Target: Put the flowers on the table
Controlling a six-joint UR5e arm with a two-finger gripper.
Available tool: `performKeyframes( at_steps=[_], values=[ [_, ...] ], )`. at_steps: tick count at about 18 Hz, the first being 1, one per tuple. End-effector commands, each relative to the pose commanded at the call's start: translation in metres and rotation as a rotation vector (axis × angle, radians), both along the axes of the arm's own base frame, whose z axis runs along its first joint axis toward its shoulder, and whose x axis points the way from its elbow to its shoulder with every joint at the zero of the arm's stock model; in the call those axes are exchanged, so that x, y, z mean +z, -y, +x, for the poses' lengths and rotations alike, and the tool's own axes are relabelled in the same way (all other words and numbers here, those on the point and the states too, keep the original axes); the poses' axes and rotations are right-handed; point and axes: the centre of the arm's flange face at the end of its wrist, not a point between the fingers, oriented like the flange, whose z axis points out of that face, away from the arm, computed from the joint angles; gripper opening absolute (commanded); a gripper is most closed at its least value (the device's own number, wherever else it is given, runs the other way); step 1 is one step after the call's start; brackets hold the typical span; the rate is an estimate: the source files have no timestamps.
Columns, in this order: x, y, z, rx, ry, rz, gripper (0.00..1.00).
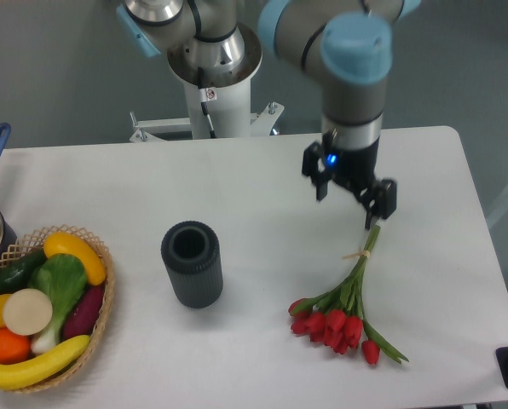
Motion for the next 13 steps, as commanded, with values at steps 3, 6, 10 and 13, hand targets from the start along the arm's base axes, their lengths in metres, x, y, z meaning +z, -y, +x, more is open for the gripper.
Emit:
performKeyframes(
  at_steps=[3, 6, 10, 13],
  values=[
    [0.019, 0.036, -0.006, -0.064, 0.004, 0.016, 1.00],
    [0.031, 0.068, -0.008, -0.112, 0.006, -0.003, 1.00],
    [0.033, 0.078, -0.010, -0.138, 0.000, -0.006, 1.00],
    [0.027, 0.077, -0.010, -0.139, 0.006, -0.006, 1.00]
  ],
)
